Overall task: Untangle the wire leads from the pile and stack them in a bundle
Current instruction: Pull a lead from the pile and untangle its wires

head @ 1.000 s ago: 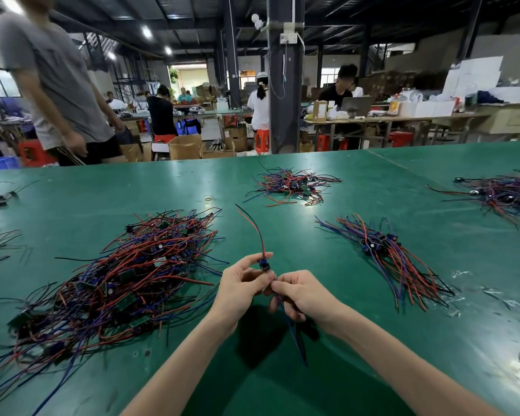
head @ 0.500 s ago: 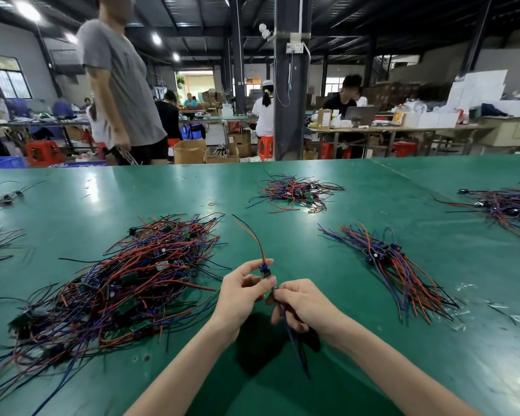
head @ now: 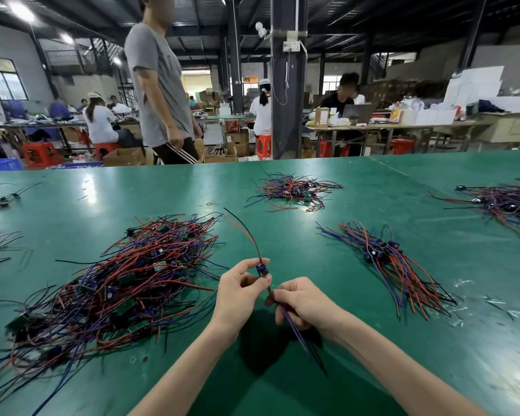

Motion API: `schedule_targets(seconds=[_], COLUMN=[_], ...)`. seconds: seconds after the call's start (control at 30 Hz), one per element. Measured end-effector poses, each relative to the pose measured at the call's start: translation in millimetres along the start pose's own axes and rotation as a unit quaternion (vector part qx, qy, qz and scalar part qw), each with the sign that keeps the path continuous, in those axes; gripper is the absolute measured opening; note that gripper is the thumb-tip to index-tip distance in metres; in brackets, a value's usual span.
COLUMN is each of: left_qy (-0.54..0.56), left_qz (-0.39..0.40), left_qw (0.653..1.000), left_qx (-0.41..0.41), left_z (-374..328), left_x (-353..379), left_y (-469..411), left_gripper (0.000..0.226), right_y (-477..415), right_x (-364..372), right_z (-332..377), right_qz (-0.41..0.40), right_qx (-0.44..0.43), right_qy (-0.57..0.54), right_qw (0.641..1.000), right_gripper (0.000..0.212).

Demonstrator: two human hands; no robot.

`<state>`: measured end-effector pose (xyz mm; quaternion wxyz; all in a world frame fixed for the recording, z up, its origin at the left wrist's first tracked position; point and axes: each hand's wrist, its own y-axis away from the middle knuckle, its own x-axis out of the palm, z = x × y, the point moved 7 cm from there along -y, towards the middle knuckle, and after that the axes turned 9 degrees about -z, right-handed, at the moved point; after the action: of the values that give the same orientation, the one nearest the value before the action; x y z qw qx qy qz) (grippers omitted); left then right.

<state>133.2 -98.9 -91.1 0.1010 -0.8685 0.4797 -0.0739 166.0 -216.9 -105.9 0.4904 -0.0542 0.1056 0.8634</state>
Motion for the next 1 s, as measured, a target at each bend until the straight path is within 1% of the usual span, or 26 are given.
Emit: schedule_targets(seconds=[0.13,0.3,0.4,0.5,0.7,0.77,0.9,1.0], left_qy=[0.01,0.024,0.011,0.007,0.02,0.03,0.026,0.019], left_qz=[-0.02,-0.022,-0.014,-0.019,-0.055,-0.053,-0.017,-0.029], left_qw=[0.999,0.998,0.999,0.999,0.997,0.996,0.998,0.998], left_qx=[-0.024,-0.045,-0.043,-0.042,-0.058,-0.066,-0.058,-0.059], left_z=[3,5,4,4,4,3,-2,-3], left_x=[-6,-4,1,-2,-13,-12,-4,-8], left_y=[-5,-4,-4,-4,-9,-8,-3,-6], left_gripper=[0.023,0.023,0.022,0.022,0.021,0.02,0.023,0.023], right_y=[3,1,1,2,5,4,3,4], right_x=[3,1,-3,-4,-1,-2,-7,-6], right_z=[0,-2,-3,-1,-1,-2,-3,-2], right_qz=[0.016,-0.009,-0.012,0.002,0.026,0.02,0.011,0.022], right_qx=[0.0,0.011,0.008,-0.001,0.004,0.005,0.011,0.007], right_qy=[0.003,0.034,0.05,0.053,0.052,0.056,0.054,0.054], right_qw=[1.0,0.999,0.999,0.999,0.998,0.998,0.998,0.998], right_gripper=[0.024,0.022,0.026,0.026,0.022,0.023,0.023,0.023])
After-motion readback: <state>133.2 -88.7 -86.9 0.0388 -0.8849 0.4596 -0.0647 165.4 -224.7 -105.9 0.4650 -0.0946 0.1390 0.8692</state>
